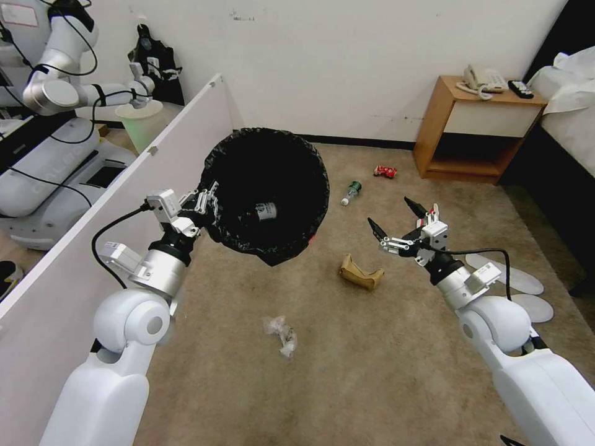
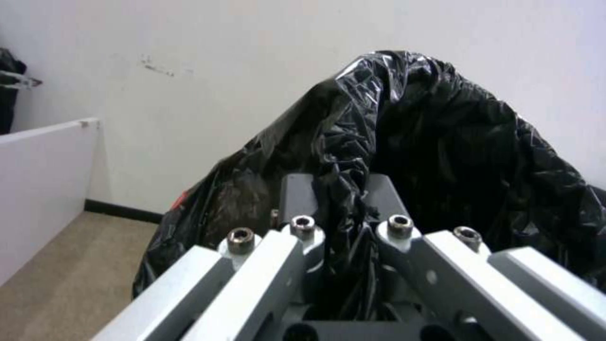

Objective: Pick up the trash bin, then pick up the garbage from the floor and place it into the trash bin.

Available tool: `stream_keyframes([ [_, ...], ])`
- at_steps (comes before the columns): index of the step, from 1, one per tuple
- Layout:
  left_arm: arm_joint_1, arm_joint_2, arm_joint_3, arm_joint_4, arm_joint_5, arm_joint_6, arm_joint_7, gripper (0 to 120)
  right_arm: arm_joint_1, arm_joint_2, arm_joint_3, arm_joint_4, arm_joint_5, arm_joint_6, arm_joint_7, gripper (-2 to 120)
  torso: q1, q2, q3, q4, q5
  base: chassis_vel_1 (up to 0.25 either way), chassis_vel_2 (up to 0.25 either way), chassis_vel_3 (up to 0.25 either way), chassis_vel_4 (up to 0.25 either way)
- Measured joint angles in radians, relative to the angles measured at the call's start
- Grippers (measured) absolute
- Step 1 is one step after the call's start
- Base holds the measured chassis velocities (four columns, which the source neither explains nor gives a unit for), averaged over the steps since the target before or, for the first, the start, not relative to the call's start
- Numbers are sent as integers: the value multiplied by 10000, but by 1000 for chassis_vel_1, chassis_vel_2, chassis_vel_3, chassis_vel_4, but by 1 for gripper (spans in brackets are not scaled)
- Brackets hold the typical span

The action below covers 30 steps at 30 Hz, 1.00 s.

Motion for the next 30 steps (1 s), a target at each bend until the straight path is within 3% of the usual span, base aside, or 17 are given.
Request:
stream_keyframes([
  [22,65,-3,27,-36,-1,-26,19,4,256,-194,-422,-261,131,19,-158,100,0,0,0,0,0,2,1,3,2],
  [30,104,24,113,-55,26,-26,44,4,867,-466,-1658,-946,653,-292,-424,100,0,0,0,0,0,0,0,0,0],
])
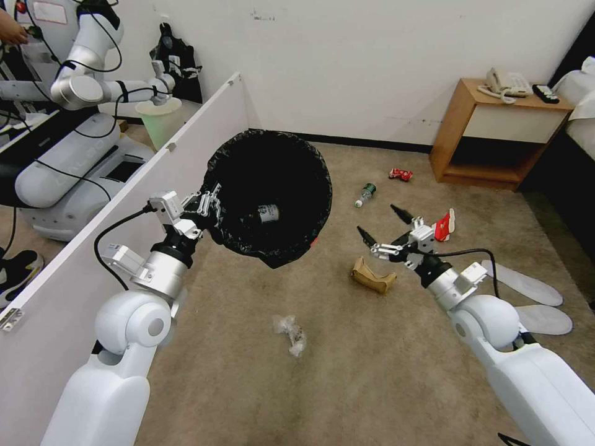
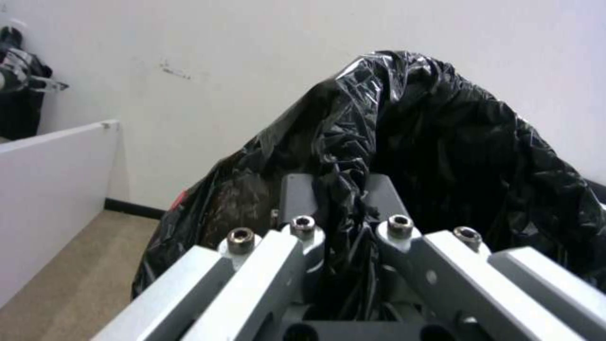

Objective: Pick up the trash bin, then pick up the garbage from the floor and place it into the trash bin.

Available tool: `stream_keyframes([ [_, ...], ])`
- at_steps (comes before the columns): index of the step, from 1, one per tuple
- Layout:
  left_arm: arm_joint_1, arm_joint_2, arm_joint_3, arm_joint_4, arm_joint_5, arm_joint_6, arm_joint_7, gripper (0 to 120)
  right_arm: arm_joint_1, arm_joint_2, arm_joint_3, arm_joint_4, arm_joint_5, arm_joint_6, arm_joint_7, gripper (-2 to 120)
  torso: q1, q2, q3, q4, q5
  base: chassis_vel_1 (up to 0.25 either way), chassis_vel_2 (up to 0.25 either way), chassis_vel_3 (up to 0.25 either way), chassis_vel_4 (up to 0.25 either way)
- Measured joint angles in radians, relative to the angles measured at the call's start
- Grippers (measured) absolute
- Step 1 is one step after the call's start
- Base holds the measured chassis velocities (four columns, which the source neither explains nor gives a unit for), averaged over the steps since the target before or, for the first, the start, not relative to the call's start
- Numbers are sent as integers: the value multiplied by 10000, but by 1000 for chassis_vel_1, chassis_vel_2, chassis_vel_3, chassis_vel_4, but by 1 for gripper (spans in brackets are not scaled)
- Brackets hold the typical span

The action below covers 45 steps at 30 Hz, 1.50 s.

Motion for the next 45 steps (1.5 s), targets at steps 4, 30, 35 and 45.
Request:
stream_keyframes([
  [4,8,-22,109,-22,18,0,5,4,540,-27,-926,-618,-2,-33,-355,100,0,0,1,2,0,0,0,0,0],
  [30,-64,-107,289,207,169,-6,43,4,3051,310,-5110,-2919,-167,-1546,-895,100,0,0,0,-1,0,0,0,0,0],
  [35,-82,-206,335,258,266,-18,64,4,3295,348,-5529,-2817,-264,-3372,-559,100,0,0,0,0,0,0,0,0,0],
  [45,-92,-251,340,334,321,-50,102,4,3577,691,-6079,-2621,-146,-6540,194,100,0,0,0,2,0,0,0,0,0],
])
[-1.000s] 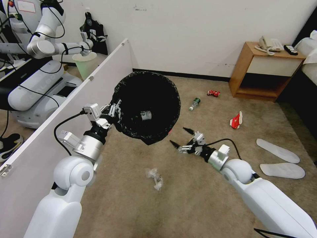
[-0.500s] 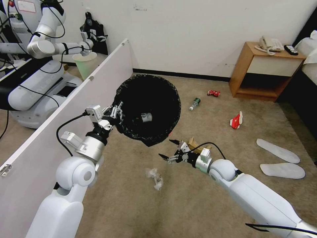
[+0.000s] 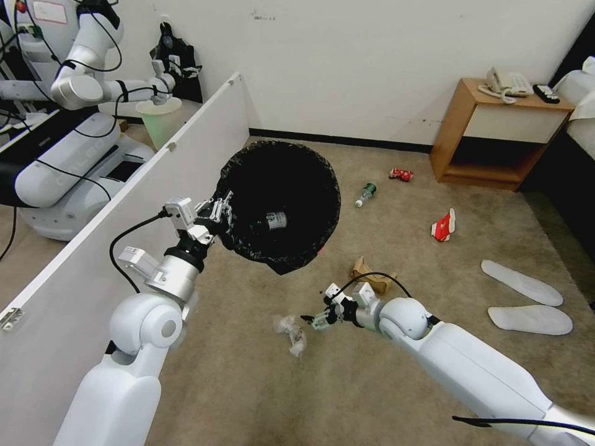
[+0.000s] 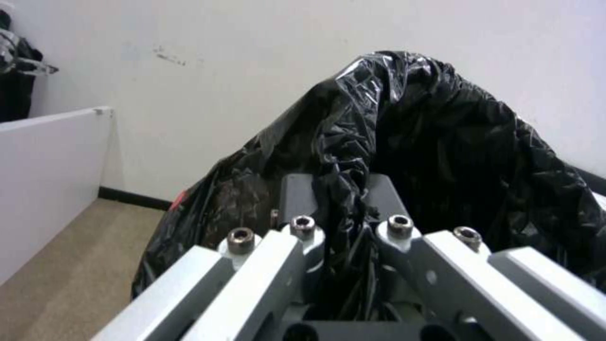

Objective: Pick up the trash bin, then pick up the garbage from the floor and place it into the trash bin.

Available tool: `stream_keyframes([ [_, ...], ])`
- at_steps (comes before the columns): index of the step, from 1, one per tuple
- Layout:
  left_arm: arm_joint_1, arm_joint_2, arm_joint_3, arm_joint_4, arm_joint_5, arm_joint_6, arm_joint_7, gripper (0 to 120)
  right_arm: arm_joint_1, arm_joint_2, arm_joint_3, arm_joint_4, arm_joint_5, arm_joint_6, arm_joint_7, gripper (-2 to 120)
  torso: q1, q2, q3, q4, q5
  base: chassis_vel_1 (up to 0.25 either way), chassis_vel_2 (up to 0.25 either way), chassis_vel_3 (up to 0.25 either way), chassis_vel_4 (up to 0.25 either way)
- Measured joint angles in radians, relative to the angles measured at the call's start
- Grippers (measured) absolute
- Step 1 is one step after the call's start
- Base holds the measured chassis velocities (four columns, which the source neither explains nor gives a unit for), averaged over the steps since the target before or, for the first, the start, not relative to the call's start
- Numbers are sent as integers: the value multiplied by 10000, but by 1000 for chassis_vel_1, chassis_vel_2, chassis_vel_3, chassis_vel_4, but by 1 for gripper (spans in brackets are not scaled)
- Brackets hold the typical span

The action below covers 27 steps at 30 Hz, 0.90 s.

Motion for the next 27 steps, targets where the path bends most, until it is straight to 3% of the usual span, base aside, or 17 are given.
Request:
stream_keyframes([
  [6,-11,-10,-10,19,-11,-7,9,4,110,312,-225,-225,-30,-1042,22,100,0,0,0,-2,-2,0,0,0,0],
  [9,9,-10,-21,53,-13,-29,33,4,221,532,-366,-480,-43,-1156,12,100,0,0,0,-3,-1,0,0,0,0],
  [23,45,-89,49,146,24,-103,106,4,740,1719,-909,-1747,-85,-948,165,100,0,0,0,0,0,0,0,0,0],
  [27,-30,-183,168,263,96,-149,147,4,777,2004,-915,-2402,-238,-501,167,100,0,0,0,-3,0,0,0,0,0],
])
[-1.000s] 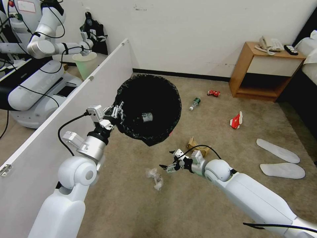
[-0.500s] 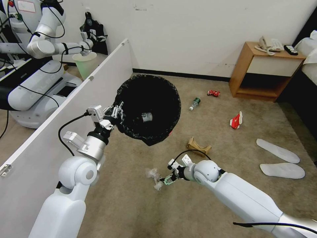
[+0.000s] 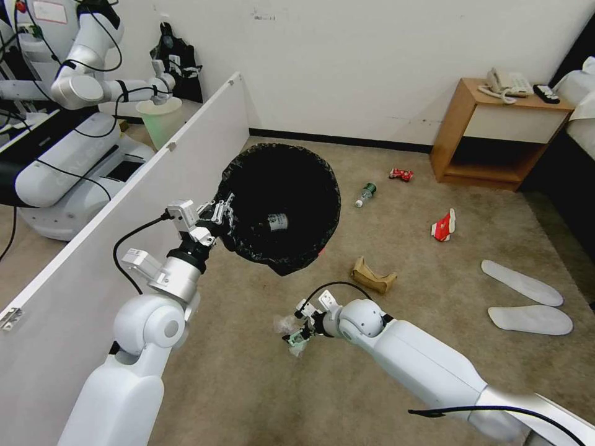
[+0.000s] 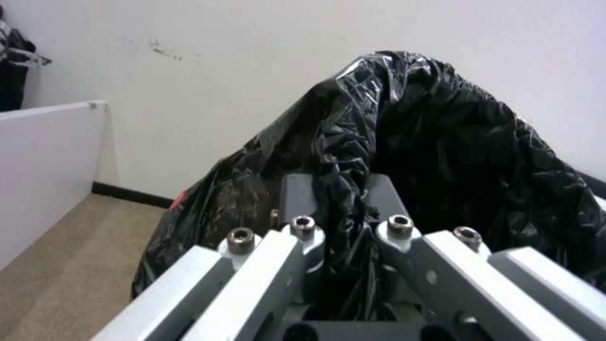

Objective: Pick up the trash bin, then pick up the garbage from the floor and place it into the trash bin.

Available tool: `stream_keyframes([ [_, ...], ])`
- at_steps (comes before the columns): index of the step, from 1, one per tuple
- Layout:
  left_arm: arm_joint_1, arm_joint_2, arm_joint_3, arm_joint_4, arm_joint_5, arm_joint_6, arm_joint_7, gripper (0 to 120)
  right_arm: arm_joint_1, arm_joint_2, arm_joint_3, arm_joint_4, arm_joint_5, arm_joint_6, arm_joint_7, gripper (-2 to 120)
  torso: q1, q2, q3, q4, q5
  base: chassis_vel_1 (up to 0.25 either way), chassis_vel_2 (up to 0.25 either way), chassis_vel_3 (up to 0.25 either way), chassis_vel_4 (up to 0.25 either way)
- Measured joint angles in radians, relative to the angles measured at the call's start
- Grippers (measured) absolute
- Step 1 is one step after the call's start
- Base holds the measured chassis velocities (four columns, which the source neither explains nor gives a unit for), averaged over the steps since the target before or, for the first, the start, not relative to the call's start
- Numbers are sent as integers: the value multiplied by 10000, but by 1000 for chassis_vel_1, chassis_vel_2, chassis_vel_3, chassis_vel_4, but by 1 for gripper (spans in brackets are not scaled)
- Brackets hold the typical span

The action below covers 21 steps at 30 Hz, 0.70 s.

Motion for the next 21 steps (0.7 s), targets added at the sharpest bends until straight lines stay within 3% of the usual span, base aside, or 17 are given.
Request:
stream_keyframes([
  [21,-23,-232,101,125,169,-90,81,4,144,841,-4,-1388,-334,624,30,100,0,0,0,2,0,0,0,0,0],
])
